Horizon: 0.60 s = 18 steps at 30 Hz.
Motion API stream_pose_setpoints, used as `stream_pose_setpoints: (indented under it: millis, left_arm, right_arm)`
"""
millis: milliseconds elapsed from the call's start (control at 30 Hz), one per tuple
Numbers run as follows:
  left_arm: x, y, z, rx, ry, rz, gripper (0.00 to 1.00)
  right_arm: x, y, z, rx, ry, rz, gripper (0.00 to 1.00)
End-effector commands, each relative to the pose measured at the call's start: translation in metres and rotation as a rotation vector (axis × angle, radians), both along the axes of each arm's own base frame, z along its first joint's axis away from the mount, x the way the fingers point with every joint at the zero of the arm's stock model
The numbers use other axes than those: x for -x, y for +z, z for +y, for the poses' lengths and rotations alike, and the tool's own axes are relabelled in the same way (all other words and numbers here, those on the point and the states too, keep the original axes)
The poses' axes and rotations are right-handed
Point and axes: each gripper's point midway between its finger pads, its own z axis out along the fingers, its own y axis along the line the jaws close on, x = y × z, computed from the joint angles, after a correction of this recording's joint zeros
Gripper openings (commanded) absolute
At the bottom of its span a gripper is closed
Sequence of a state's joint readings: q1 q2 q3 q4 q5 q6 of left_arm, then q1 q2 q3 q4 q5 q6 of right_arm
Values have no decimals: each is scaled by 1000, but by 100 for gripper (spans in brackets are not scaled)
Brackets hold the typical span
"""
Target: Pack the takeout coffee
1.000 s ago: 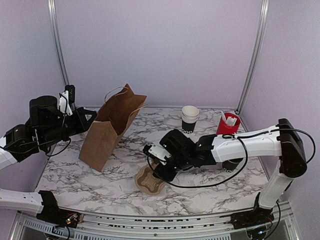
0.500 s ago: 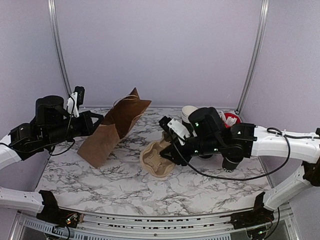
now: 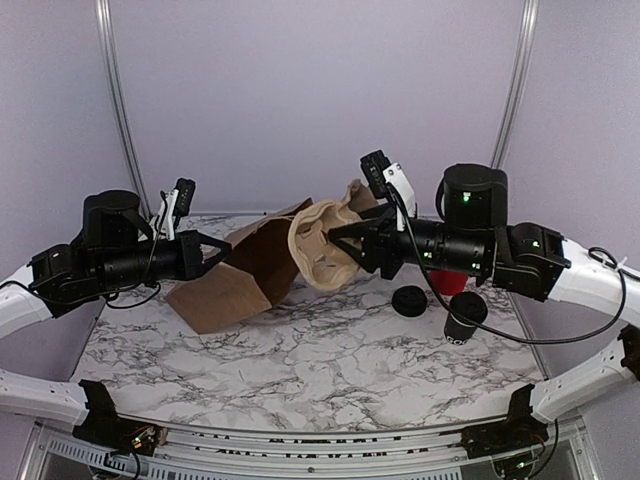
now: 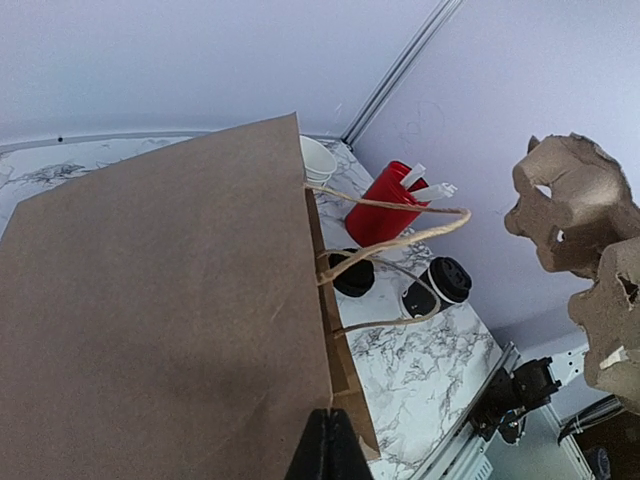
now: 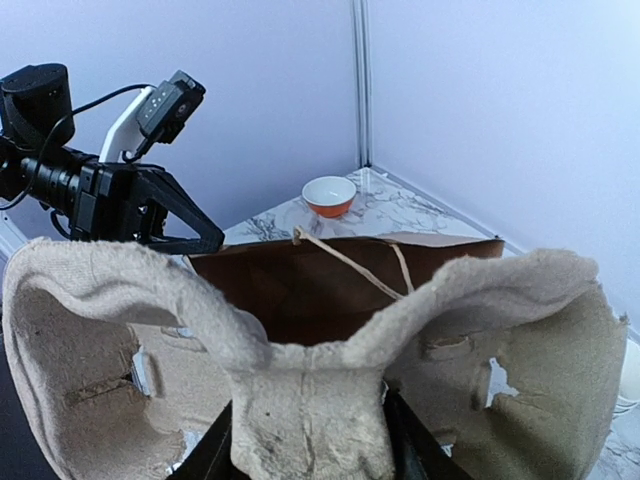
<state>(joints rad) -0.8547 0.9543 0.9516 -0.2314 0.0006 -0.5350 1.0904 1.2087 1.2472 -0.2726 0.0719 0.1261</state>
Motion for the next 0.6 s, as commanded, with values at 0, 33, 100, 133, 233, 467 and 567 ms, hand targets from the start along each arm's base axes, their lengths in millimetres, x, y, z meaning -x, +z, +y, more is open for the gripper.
stream_pose_setpoints:
  millis: [0,33,100,133,233,467,567]
  left_arm:
    - [9,15,-15,78,-84,-16,0]
    - [11,17,-15,83,-91,-16,0]
    - [14,18,-15,92,-101,-17,0]
    - [15,19,-14,95,-103,-17,0]
    - [18,21,-11,108,-103,-18,0]
    - [23,26,-9,147,-111,-5,0]
    - [24,31,-11,164,-120,-6,0]
  right_arm:
    - [8,6,24,-116,93,-39,42]
    - [8,3,27,-121,105,-44,42]
    - [9,1,35,-127,132,-51,42]
    - [10,-1,39,-126,145,-50,42]
    - [9,-13,46,-111,161,-34,41]
    - [18,-32,49,-152,206,-12,41]
    - [22,-38,47,-173,222,-11,41]
